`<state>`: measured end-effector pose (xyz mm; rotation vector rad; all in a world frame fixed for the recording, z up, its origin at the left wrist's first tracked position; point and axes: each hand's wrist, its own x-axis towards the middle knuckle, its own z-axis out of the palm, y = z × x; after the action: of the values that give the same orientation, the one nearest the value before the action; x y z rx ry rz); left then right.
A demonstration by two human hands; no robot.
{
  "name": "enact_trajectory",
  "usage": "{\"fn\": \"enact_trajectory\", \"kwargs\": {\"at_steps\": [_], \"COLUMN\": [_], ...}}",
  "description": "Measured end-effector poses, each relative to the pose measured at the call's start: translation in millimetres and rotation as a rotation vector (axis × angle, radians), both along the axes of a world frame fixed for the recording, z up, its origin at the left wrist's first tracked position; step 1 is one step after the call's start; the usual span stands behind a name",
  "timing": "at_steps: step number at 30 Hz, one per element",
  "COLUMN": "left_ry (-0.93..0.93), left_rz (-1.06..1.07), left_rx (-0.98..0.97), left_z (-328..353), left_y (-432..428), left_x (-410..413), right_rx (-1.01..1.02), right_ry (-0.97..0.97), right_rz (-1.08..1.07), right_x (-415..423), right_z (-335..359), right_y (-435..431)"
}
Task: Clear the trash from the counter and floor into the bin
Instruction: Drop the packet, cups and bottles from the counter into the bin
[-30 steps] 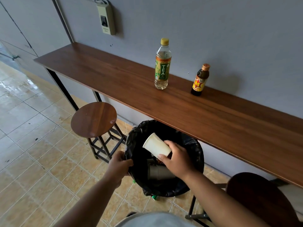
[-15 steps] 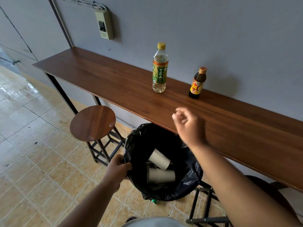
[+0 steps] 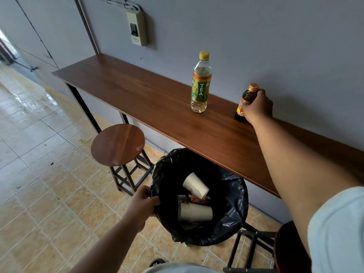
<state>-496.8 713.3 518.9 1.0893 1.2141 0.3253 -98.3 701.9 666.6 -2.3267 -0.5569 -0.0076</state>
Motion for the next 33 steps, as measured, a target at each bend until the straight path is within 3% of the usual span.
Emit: {"fn": "enact_trajectory", "kwargs": {"at_steps": [8,14,16,18,22,29,33], "left_ry": [-0.007,-0.012,-0.012,-0.017,-0.018,0.000,0.024], "left_rz": [0.024,0.024,0.023,0.016,0.008,-0.001,-0.003], "left_rx": [-0.005,-0.006,-0.002,-0.002,-0.008,-0.025,-0.015], "left_z": [0,1,2,3,5,0,-1], "left_y": [3,6,6,8,6,5,4], "left_x": [-1,2,4,5,4,-2,-6], "right_rx": [0.252,0.456,0.359,0.126,-0.287,-0.571,-0.529], "right_ry": [-0.087,-0.008,0.058,0.134,0.294,0.352,0.285], "right_rz": [0.078,0.372,0.531,0.648,0.666,0.674,0.660], "right_x": [-42,-139,-169,-189,-206,-221,-220], "right_z": [3,-14,-34,-61,-118,-164,-163], "right_y": [-25,-71,-81,-82,-71,-53,-47]}}
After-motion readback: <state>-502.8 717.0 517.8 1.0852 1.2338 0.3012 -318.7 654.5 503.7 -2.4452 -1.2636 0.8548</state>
